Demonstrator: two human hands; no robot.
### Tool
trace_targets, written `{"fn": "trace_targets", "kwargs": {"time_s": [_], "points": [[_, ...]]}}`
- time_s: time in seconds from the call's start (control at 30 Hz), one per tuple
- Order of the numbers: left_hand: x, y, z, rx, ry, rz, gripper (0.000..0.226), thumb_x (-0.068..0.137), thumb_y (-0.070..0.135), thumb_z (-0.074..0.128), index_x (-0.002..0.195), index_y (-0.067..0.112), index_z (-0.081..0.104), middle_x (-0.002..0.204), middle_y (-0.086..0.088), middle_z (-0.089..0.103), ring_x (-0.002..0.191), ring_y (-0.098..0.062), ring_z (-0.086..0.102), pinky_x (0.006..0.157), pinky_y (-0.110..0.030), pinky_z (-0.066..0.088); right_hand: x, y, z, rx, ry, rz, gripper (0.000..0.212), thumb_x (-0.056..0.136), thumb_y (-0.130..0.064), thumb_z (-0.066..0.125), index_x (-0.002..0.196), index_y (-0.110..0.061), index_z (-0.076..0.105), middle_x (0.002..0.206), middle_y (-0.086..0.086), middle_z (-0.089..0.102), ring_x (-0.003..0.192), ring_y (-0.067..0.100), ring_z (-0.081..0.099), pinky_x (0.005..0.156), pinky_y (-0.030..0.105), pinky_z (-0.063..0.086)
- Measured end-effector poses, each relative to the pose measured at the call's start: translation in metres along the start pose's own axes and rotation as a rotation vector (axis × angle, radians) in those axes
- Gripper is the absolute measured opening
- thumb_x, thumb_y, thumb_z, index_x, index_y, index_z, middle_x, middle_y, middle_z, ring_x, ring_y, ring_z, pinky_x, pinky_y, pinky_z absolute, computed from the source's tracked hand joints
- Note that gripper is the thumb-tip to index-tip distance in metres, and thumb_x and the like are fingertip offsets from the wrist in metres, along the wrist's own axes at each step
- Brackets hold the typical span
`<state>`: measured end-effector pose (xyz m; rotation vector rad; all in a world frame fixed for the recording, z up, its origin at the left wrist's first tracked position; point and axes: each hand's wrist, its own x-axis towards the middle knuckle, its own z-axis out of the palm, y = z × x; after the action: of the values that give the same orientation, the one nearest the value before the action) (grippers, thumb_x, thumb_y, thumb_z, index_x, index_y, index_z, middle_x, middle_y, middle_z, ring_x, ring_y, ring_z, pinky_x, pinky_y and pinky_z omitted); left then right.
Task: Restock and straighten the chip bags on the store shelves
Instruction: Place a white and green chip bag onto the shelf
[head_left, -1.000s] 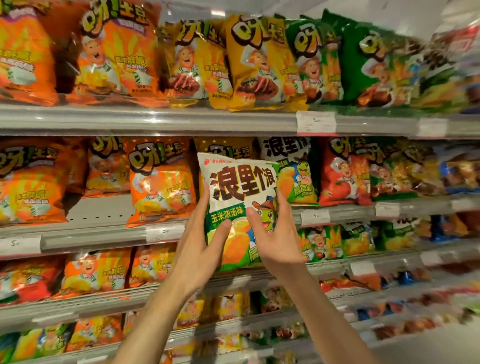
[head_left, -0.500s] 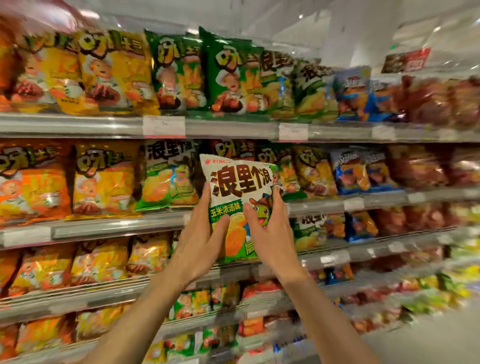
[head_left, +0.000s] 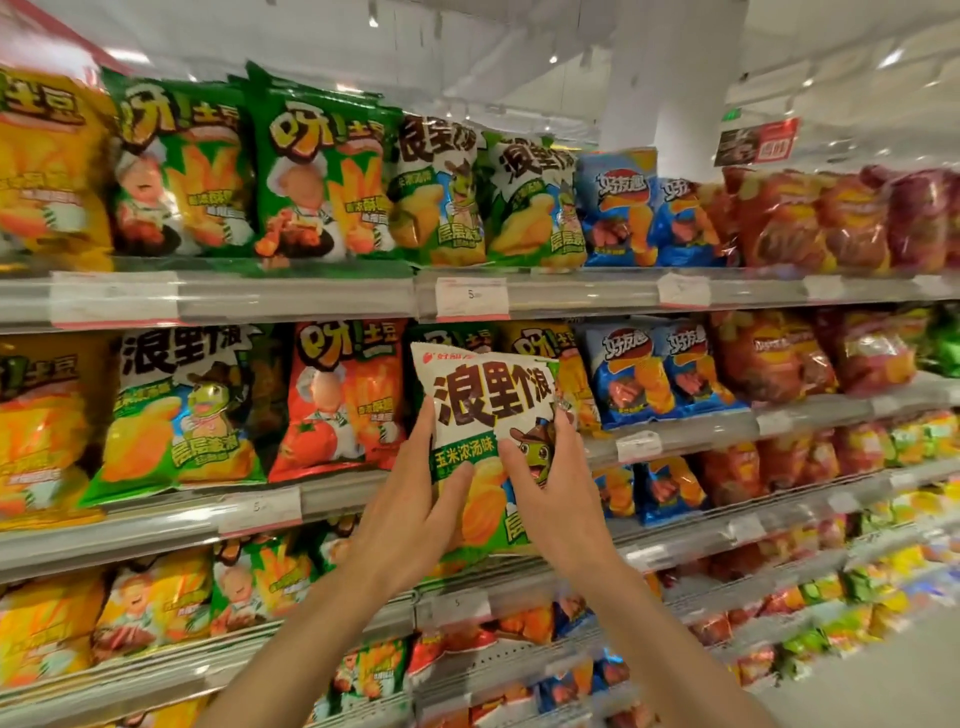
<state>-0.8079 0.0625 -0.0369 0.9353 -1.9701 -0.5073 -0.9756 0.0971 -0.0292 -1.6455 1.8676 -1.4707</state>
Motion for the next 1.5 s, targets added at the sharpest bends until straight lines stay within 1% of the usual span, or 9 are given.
{"fn": "trace_targets", "kwargs": {"time_s": [0.23,0.47,0.57,0.73,0.93,1.1,1.23,1.37,1.5], "points": [[0.047,-0.012,0.042,0.001,0.054,-0.034,0.076,0.100,0.058,0.040,0.152,0.053,-0.015,0.162,0.031,0.002,0.147,0.000,0.024,0.115,-0.037,0.037,0.059,0.031,-0.014,-0.002,-0.043,-0.039,0.084,0.090,-0.074,0.044,0.157,-0.034,0.013,0.156,-0.008,0.033,0.140,0.009,0.035,0.112,0.032,0.035],[0.064,-0.004,0.067,-0.028,0.063,-0.121,0.077,0.099,0.057,0.044,0.154,0.050,-0.008,0.146,0.049,0.007,0.112,0.042,0.020,0.106,-0.022,0.031,0.088,0.058,-0.025,0.058,-0.082,-0.103,0.078,0.090,-0.075,0.044,0.154,-0.037,0.020,0.150,-0.011,0.039,0.137,0.008,0.039,0.111,0.040,0.041],[0.070,0.001,0.078,-0.036,0.106,-0.156,0.076,0.099,0.053,0.048,0.154,0.052,-0.004,0.140,0.049,0.025,0.097,0.038,0.039,0.097,-0.022,0.038,0.099,0.067,-0.030,0.079,-0.086,-0.141,0.076,0.092,-0.071,0.046,0.154,-0.038,0.018,0.149,-0.013,0.038,0.136,0.005,0.039,0.111,0.039,0.041],[0.075,0.017,0.102,-0.055,0.187,-0.163,0.074,0.099,0.047,0.052,0.150,0.058,-0.001,0.145,0.053,0.020,0.126,0.031,0.028,0.095,0.003,0.027,0.118,0.089,-0.041,0.146,-0.124,-0.205,0.076,0.092,-0.070,0.047,0.155,-0.038,0.020,0.153,-0.014,0.038,0.138,0.004,0.038,0.113,0.042,0.040],[0.081,0.033,0.128,-0.090,0.298,-0.210,0.074,0.100,0.034,0.054,0.154,0.048,0.005,0.130,0.067,0.017,0.125,0.036,0.020,0.093,0.010,0.021,0.134,0.104,-0.063,0.109,-0.200,-0.257,0.081,0.091,-0.077,0.037,0.157,-0.041,0.008,0.157,-0.011,0.030,0.143,0.010,0.034,0.114,0.043,0.038],[0.079,0.031,0.129,-0.079,0.352,-0.230,0.074,0.098,0.043,0.054,0.153,0.055,0.006,0.154,0.042,0.020,0.144,0.012,0.021,0.120,-0.033,0.028,0.168,0.119,-0.075,-0.012,-0.083,-0.213,0.071,0.100,-0.060,0.033,0.159,-0.023,0.015,0.152,0.005,0.035,0.140,0.024,0.034,0.109,0.031,0.031],[0.079,0.031,0.120,-0.080,0.367,-0.235,0.073,0.097,0.042,0.055,0.151,0.059,0.009,0.152,0.039,0.029,0.134,0.017,0.035,0.111,-0.027,0.042,0.201,0.125,-0.061,-0.232,-0.072,-0.172,0.079,0.099,-0.058,0.037,0.157,-0.008,0.017,0.149,0.023,0.036,0.134,0.040,0.041,0.108,0.047,0.038],[0.076,0.026,0.110,-0.075,0.373,-0.258,0.073,0.097,0.043,0.056,0.150,0.061,0.009,0.156,0.026,0.034,0.138,0.002,0.041,0.108,-0.044,0.047,0.218,0.124,-0.041,-0.265,-0.193,-0.058,0.086,0.099,-0.059,0.039,0.159,-0.009,0.004,0.154,0.025,0.030,0.138,0.042,0.036,0.109,0.048,0.034],[0.075,0.025,0.102,-0.114,0.356,-0.265,0.072,0.096,0.041,0.057,0.148,0.063,0.012,0.140,0.043,0.042,0.130,0.008,0.046,0.105,-0.044,0.050,0.225,0.130,-0.035,-0.251,-0.215,0.007,0.096,0.093,-0.070,0.038,0.159,-0.011,0.000,0.152,0.025,0.033,0.136,0.042,0.038,0.110,0.049,0.035]]}}
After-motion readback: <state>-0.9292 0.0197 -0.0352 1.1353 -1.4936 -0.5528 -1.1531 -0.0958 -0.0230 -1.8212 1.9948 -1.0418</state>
